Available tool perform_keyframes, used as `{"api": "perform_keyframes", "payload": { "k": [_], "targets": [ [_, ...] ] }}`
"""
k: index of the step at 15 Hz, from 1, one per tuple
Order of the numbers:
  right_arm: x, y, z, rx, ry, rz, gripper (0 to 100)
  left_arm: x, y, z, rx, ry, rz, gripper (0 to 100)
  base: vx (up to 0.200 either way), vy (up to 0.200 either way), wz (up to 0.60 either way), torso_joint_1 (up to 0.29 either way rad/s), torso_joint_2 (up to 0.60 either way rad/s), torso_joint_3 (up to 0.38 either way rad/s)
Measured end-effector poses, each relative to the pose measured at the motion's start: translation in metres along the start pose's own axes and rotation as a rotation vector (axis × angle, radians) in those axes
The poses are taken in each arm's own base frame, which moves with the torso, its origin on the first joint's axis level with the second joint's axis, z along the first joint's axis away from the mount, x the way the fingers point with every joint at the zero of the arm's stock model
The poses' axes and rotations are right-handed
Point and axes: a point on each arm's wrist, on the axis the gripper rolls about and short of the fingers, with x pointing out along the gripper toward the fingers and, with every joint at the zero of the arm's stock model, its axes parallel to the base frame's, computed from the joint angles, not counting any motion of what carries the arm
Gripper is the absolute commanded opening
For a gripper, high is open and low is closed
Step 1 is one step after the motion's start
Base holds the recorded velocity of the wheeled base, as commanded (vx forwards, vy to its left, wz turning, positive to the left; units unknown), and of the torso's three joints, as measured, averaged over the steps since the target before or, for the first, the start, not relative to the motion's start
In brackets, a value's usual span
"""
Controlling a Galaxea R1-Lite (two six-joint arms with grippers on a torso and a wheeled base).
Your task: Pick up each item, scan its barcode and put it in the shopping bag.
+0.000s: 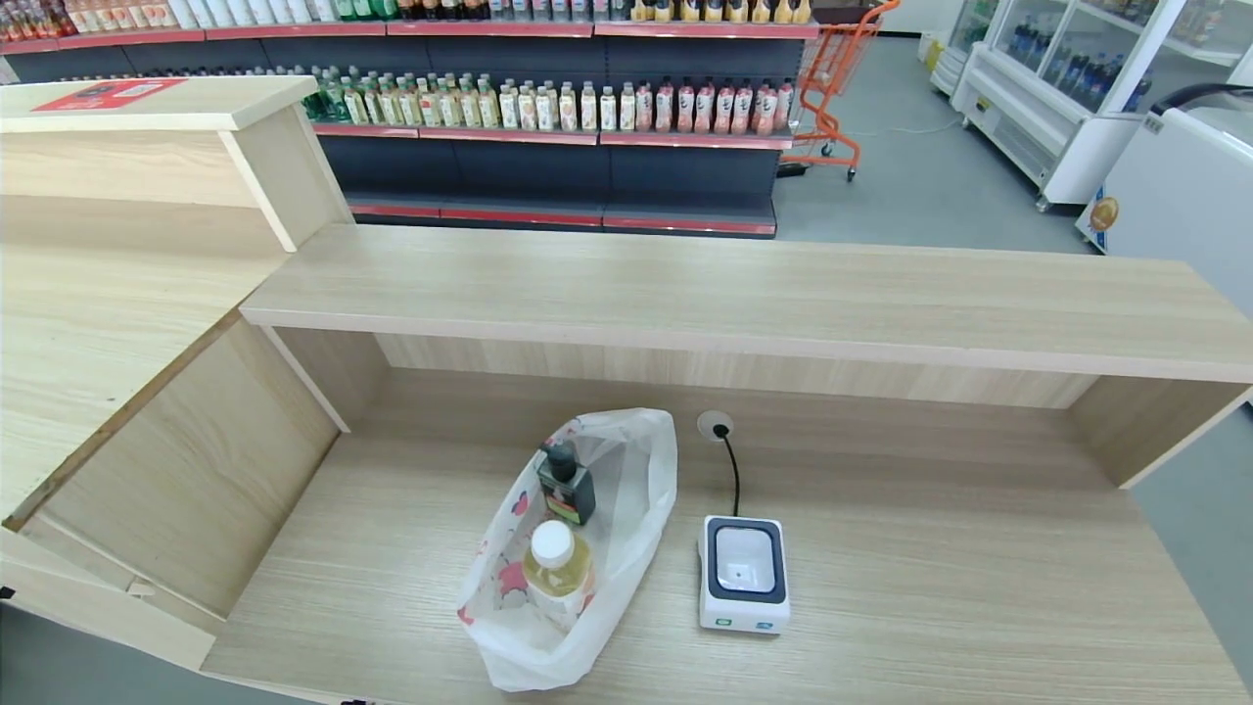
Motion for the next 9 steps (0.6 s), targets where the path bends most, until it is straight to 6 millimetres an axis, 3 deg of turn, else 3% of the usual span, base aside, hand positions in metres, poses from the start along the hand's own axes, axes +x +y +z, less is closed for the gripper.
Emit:
{"api": "perform_keyframes", "payload": {
  "k": [9],
  "targets": [
    [0.0000, 0.0000, 0.0000, 0.001, 0.000, 0.002, 0, 0.0000, 0.0000, 0.0000, 0.000, 0.000, 0.000, 100, 0.000, 0.000, 0.00, 0.000, 0.00, 0.000]
  ]
}}
